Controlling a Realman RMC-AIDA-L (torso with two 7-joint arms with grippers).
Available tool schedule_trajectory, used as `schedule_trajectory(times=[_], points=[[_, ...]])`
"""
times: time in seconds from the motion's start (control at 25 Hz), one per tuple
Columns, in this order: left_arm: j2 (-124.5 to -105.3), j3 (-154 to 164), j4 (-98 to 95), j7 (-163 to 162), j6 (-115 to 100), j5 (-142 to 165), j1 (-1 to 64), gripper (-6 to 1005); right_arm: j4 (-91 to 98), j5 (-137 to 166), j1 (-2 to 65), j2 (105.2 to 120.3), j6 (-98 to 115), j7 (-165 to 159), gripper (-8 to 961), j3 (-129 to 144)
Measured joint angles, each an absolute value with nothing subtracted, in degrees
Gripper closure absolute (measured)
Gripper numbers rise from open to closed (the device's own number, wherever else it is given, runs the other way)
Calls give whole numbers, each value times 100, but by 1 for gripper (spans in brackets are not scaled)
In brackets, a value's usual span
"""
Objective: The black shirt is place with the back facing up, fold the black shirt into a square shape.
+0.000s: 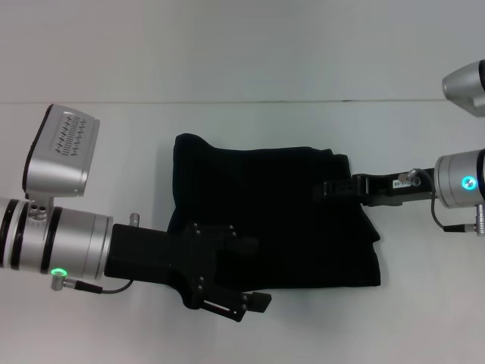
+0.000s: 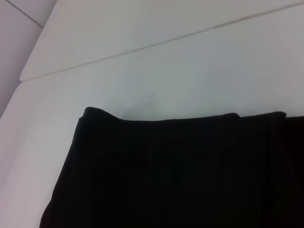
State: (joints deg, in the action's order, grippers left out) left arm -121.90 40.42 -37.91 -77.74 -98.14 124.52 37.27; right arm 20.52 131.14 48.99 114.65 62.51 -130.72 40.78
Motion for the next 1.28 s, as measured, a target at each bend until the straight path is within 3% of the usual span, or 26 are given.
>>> schedule_trajectory(times=[0.68,0.88,1.0,1.28], points=[[-12183,4019,-3790,-7769,-9702,12470,3759,51,1968,13061,4967,11642,5954,-13077,93,4112],[-12170,3997,-3810,-7769,-9694,12472,3761,50,1969,13048,4985,11700,5796,-13056,317,4093],[-12160,3997,-3811,-7769,-9657,12472,3759,50,1968,13038,4985,11710,5740,-13045,569,4089],[-12127,4020,-3784,-7777,-9582,12472,3751,60,1968,13025,4992,11734,5696,-13027,807,4087]])
